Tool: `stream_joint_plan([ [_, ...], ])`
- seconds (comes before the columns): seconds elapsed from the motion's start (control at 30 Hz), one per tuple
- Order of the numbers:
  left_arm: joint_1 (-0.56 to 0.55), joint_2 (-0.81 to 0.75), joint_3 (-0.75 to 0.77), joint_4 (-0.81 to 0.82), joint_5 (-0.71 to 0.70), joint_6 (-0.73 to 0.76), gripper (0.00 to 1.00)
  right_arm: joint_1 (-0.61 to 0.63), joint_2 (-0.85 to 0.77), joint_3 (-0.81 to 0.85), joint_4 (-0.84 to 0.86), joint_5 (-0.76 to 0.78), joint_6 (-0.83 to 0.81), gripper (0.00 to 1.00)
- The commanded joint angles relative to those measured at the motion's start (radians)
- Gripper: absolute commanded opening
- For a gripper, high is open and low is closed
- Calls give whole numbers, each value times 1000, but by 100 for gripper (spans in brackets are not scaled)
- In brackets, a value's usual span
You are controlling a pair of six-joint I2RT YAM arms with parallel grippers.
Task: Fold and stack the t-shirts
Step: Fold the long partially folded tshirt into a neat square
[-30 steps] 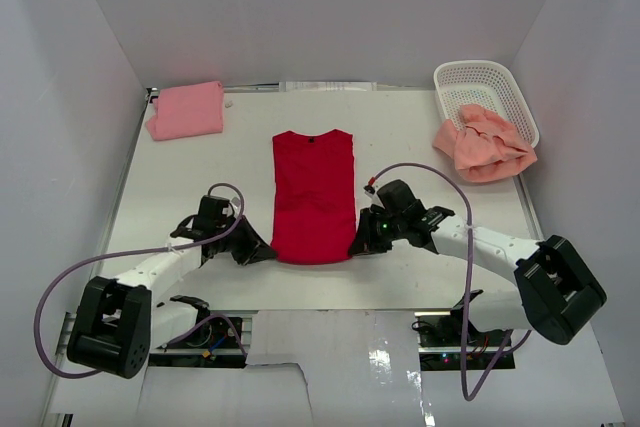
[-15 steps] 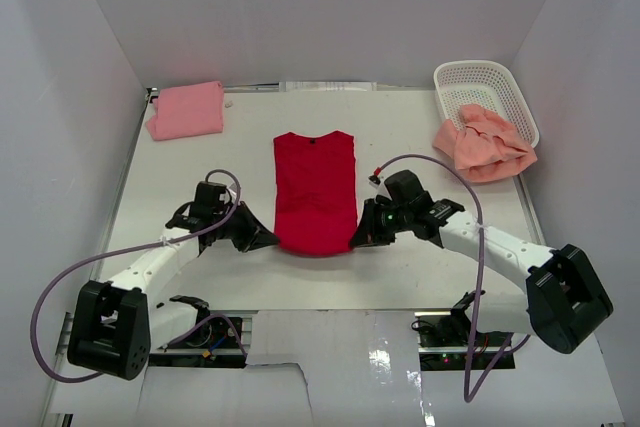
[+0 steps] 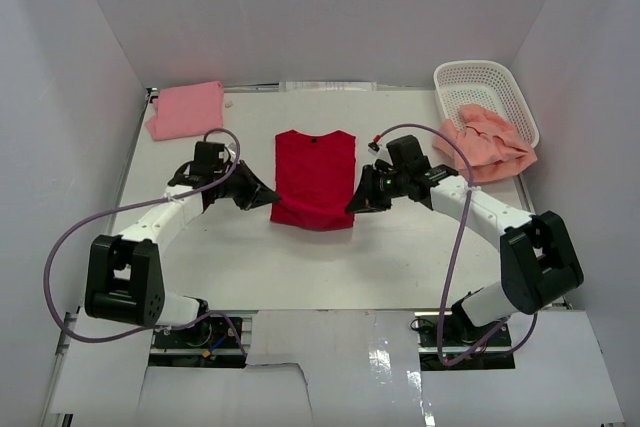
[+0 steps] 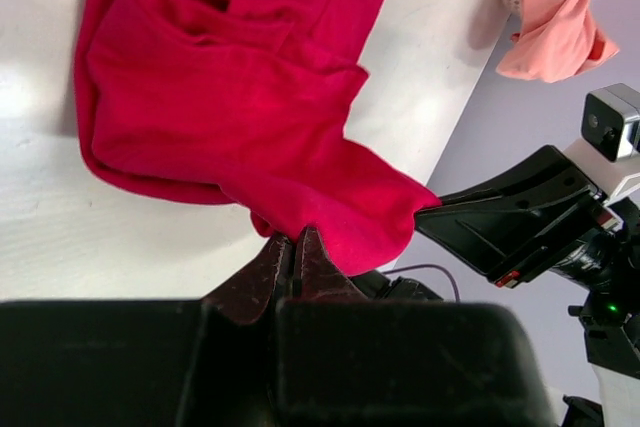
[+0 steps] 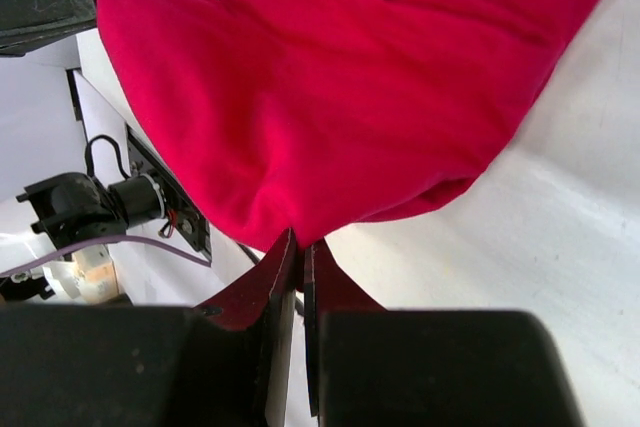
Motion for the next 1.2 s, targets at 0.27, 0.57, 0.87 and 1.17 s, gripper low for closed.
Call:
stream_joint_plan([
  [0.27, 24, 98, 196, 15, 25, 20, 0, -70, 103, 232, -73, -64, -90, 8],
  [0.57, 33, 177, 317, 9, 22, 28, 0, -108, 174, 312, -102, -78, -113, 8],
  [0.87, 33, 294, 429, 11, 24, 37, 0, -142, 260, 413, -125, -83, -130, 8],
  [1.17, 38, 383, 526, 12, 37, 34, 0, -167, 337, 527, -168, -89, -145, 8],
])
